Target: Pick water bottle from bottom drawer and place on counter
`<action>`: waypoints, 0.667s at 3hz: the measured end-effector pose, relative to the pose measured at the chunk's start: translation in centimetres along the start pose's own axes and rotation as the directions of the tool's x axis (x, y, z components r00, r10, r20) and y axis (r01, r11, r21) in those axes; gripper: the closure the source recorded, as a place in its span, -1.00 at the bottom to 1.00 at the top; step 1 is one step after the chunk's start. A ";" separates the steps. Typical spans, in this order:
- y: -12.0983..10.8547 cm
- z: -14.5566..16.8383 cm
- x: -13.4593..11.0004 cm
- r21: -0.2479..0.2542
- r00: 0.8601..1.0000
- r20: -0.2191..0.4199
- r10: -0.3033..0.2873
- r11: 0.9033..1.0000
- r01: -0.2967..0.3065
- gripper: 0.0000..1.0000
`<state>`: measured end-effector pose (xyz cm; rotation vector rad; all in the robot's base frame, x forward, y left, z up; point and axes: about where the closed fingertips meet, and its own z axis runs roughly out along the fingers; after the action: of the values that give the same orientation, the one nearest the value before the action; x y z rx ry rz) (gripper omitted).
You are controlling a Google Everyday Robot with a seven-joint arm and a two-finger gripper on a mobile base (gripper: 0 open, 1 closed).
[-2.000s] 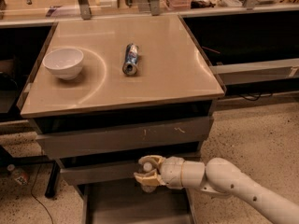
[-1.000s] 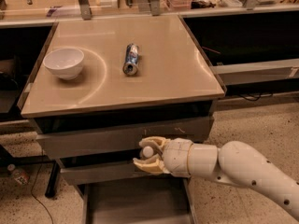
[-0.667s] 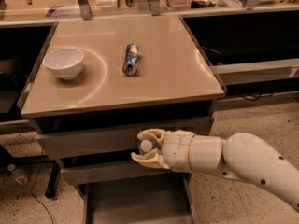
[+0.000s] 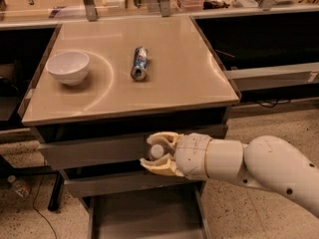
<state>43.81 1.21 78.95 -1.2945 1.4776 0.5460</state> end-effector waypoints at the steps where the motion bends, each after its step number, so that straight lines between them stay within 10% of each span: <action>1: -1.2 -1.9 -3.5 0.018 0.999 -0.003 -0.055 0.998 0.055 1.00; 2: -2.6 -3.4 -6.6 0.032 0.993 -0.025 -0.113 0.993 0.114 1.00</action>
Offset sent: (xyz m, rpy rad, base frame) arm 0.0053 -0.0160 0.1251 -0.1104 -0.1681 -0.0040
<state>43.90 0.38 86.79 -1.3531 1.4159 0.4313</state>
